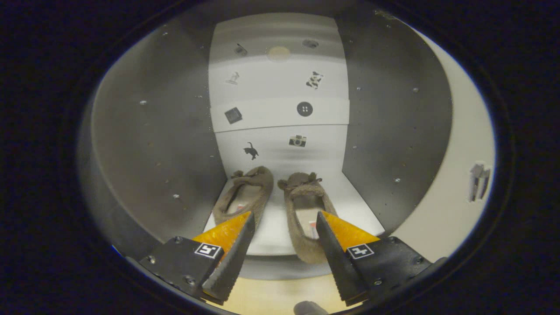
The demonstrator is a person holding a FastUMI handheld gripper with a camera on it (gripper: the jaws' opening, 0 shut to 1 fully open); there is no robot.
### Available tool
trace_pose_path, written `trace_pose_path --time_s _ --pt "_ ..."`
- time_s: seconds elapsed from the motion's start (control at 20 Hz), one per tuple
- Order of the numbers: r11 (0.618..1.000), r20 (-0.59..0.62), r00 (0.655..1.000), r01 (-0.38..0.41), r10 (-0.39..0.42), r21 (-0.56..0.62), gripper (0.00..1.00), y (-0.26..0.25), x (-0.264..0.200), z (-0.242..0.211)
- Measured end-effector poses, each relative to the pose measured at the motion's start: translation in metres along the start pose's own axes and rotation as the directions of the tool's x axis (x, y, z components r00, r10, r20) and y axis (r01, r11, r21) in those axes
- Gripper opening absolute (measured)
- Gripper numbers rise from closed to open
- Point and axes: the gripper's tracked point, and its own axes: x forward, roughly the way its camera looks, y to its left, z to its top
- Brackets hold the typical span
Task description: Open the shoe cabinet door, grab the shoes and put them into the shoe cabinet, then close the shoe cabinet door.
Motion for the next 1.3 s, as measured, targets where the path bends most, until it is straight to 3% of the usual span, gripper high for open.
trace_pose_path --time_s 0.15,0.25,0.45,0.75,1.0,1.3 --pt "1.0 0.061 0.998 -0.027 0.028 -0.01 0.9 0.012 -0.056 -0.012" --pt "0.999 0.08 0.996 -0.045 0.046 -0.016 0.99 0.019 -0.095 -0.022" --pt "0.998 0.14 0.988 -0.064 0.067 -0.03 1.0 0.02 -0.174 -0.038" --pt "0.998 0.191 0.98 -0.054 0.057 -0.022 1.0 -0.016 -0.283 -0.067" --pt "0.999 0.215 0.976 0.04 -0.042 0.012 1.0 -0.082 -0.353 -0.093" --pt "0.981 0.223 0.956 0.174 -0.189 0.089 1.0 -0.179 -0.399 -0.115"
